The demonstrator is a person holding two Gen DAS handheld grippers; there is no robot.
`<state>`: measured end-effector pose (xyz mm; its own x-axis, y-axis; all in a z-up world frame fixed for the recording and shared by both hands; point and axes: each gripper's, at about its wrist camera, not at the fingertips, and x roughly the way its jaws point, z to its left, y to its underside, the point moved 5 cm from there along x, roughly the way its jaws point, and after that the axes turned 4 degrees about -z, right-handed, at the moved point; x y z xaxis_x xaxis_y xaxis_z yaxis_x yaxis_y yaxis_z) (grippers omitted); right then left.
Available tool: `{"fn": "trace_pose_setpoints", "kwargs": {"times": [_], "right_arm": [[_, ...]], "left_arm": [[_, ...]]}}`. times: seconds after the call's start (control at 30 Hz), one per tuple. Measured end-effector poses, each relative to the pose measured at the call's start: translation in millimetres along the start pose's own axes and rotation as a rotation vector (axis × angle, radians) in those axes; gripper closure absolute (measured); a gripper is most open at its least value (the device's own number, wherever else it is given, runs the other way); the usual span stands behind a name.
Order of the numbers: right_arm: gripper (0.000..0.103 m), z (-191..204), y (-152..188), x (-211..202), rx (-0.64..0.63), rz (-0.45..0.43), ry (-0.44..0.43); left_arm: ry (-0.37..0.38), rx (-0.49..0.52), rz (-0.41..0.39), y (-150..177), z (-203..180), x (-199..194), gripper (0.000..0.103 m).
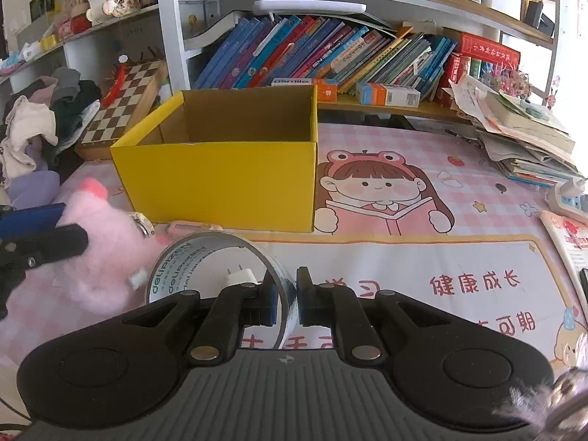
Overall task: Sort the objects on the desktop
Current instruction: 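Lift the pink plush and tape roll and carry both toward the yellow box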
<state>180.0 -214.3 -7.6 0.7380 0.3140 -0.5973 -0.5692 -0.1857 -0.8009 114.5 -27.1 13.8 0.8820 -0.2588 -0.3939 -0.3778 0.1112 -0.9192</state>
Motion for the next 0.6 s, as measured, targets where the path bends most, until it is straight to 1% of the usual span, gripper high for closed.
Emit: {"fn": "trace_pose_setpoints", "kwargs": {"times": [0.03,0.07,0.17,0.2,0.23,0.27,0.33,0.37,0.4,0.43,0.47,0.5,0.53,0.57,0.6], "right_arm": [[0.093,0.8,0.7,-1.5,0.0,0.0,0.001],[0.093,1.9,1.8,-2.5,-0.002,0.003,0.002],[0.093,5.9,7.3,-2.3,-0.015,0.029,0.004],[0.093,7.2,9.9,-1.1,-0.019,0.044,0.003],[0.093,8.6,12.8,0.3,-0.022,0.06,-0.001],[0.093,9.9,16.1,1.9,-0.026,0.078,-0.007],[0.094,12.7,23.1,5.7,-0.036,0.117,-0.022],[0.093,13.9,26.9,8.0,-0.039,0.139,-0.029],[0.093,15.0,29.6,9.9,-0.041,0.155,-0.035],[0.093,15.9,31.9,11.7,-0.044,0.168,-0.04],[0.094,16.9,33.3,12.8,-0.047,0.177,-0.043],[0.093,17.0,33.8,13.7,-0.047,0.18,-0.043],[0.093,16.4,33.8,14.2,-0.045,0.181,-0.044],[0.093,15.6,33.3,14.4,-0.042,0.179,-0.045],[0.094,14.9,32.5,14.4,-0.039,0.177,-0.044]], "left_arm": [[0.001,0.001,-0.001,0.1,0.6,-1.1,0.1],[0.0,0.007,0.004,0.9,0.9,-1.4,0.103],[-0.017,0.046,0.041,9.3,0.2,1.7,0.103],[-0.037,0.073,0.072,16.9,-0.3,5.4,0.103],[-0.04,0.086,0.11,25.2,-0.3,9.0,0.102],[-0.033,0.086,0.147,34.8,-0.1,12.7,0.094],[-0.002,0.083,0.166,50.0,-2.1,13.4,0.09],[0.019,0.095,0.174,56.5,-5.5,13.7,0.082],[0.042,0.111,0.183,62.7,-9.5,14.2,0.079],[0.049,0.128,0.173,64.7,-12.6,13.2,0.078],[0.046,0.142,0.168,64.3,-14.1,12.8,0.074],[0.037,0.139,0.168,62.5,-12.8,12.7,0.066],[0.027,0.131,0.17,60.3,-10.6,12.7,0.062],[0.018,0.123,0.171,58.2,-8.4,12.6,0.053],[0.013,0.102,0.16,53.8,-5.3,9.6,0.049]]}}
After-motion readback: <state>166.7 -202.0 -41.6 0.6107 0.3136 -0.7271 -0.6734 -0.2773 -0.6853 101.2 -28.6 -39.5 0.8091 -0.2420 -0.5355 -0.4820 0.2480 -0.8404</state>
